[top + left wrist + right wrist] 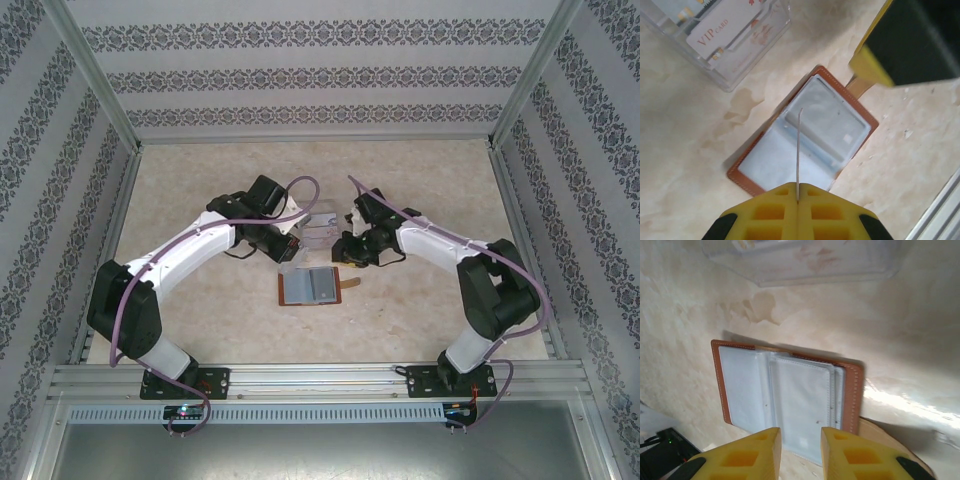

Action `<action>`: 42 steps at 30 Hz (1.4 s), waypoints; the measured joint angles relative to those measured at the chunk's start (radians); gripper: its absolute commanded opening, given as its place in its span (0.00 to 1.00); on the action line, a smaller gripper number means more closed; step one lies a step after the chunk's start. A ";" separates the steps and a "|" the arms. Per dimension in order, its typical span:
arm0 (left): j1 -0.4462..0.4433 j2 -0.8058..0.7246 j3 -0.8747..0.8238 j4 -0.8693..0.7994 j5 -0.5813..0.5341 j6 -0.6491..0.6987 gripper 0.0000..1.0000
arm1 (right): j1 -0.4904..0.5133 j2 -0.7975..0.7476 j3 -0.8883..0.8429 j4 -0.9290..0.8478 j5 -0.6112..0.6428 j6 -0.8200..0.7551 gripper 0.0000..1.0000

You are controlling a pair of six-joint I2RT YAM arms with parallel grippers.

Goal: Take the credit cards out of the card holder

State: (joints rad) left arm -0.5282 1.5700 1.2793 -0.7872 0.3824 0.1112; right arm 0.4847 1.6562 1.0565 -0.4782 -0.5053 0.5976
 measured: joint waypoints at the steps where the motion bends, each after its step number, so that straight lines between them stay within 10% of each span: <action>1: 0.000 0.004 0.017 -0.014 -0.016 0.032 0.00 | -0.011 -0.012 0.000 -0.010 0.004 -0.006 0.29; 20: 0.000 0.316 0.510 -0.247 -0.085 0.542 0.00 | -0.110 -0.086 -0.018 -0.061 0.012 -0.060 0.29; 42: 0.000 0.761 1.113 -0.510 -0.166 0.802 0.00 | -0.143 -0.107 -0.087 -0.056 0.012 -0.062 0.29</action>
State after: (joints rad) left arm -0.5285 2.3314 2.3924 -1.2968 0.2161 0.9131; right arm 0.3420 1.5490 0.9699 -0.5339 -0.4934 0.5354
